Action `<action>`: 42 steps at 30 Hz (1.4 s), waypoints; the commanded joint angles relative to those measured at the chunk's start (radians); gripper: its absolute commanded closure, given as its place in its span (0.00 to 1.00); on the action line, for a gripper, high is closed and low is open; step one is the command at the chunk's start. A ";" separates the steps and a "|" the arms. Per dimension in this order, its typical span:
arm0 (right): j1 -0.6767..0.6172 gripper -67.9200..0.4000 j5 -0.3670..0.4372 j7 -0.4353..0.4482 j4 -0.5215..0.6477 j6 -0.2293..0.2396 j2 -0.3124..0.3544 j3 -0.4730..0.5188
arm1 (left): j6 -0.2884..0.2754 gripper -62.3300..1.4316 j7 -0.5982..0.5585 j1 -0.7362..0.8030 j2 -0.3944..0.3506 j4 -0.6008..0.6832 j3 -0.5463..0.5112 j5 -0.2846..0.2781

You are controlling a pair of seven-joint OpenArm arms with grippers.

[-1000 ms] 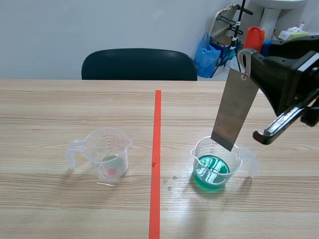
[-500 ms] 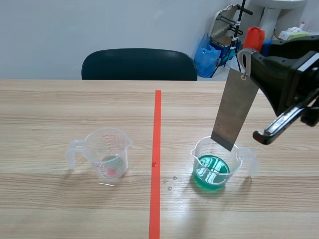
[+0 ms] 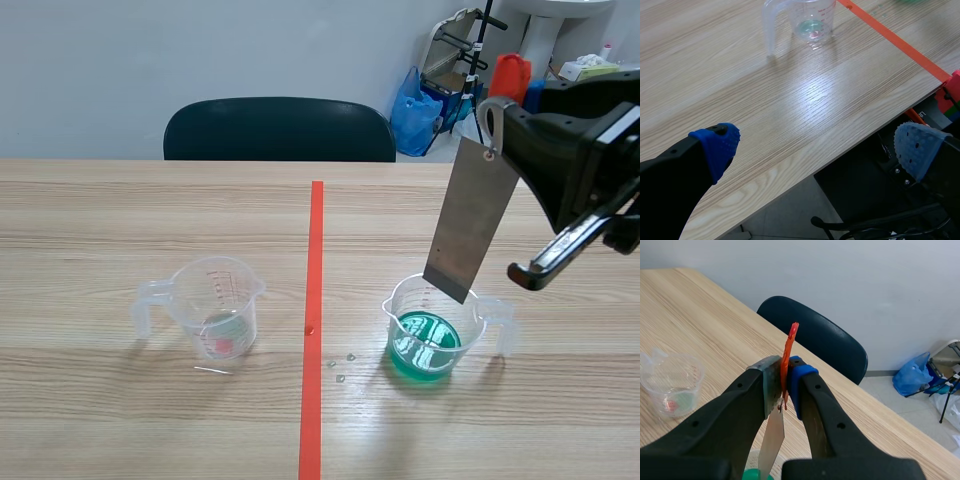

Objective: Do the redox reaction experiment

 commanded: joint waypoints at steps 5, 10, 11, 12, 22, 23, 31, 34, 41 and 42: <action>0.015 0.97 0.007 0.031 -0.004 -0.001 0.012 0.006 | -0.006 0.00 -0.014 0.001 0.005 0.009 -0.001 -0.010; 0.015 0.97 0.007 0.079 -0.051 0.032 0.012 -0.008 | -0.006 0.00 -0.014 0.001 0.005 0.009 -0.001 -0.010; 0.020 0.97 0.007 0.083 -0.064 0.032 0.012 -0.018 | -0.006 0.00 -0.014 0.001 0.005 0.009 -0.001 -0.010; 0.025 0.97 0.007 0.088 -0.077 0.032 0.012 -0.027 | -0.006 0.00 -0.014 0.001 0.005 0.009 -0.001 -0.010; 0.101 0.97 -0.008 0.138 -0.227 0.031 0.007 -0.100 | -0.006 0.00 -0.014 0.001 0.005 0.009 -0.001 -0.010; 0.113 0.97 -0.010 0.148 -0.245 0.031 0.007 -0.109 | -0.006 0.00 -0.014 0.001 0.005 0.009 -0.001 -0.010; 0.174 0.97 -0.035 0.230 -0.378 0.031 0.006 -0.172 | -0.006 0.00 -0.014 0.001 0.005 0.009 -0.001 -0.010; 0.190 0.97 -0.074 0.290 -0.431 0.030 0.003 -0.193 | -0.006 0.00 -0.014 0.001 0.005 0.009 -0.001 -0.010; 0.214 0.97 -0.172 0.396 -0.541 0.031 -0.043 -0.203 | -0.006 0.00 -0.014 0.001 0.005 0.009 -0.001 -0.010; 0.216 0.97 -0.186 0.406 -0.552 0.031 -0.047 -0.204 | -0.006 0.00 -0.014 0.001 0.005 0.009 -0.001 -0.010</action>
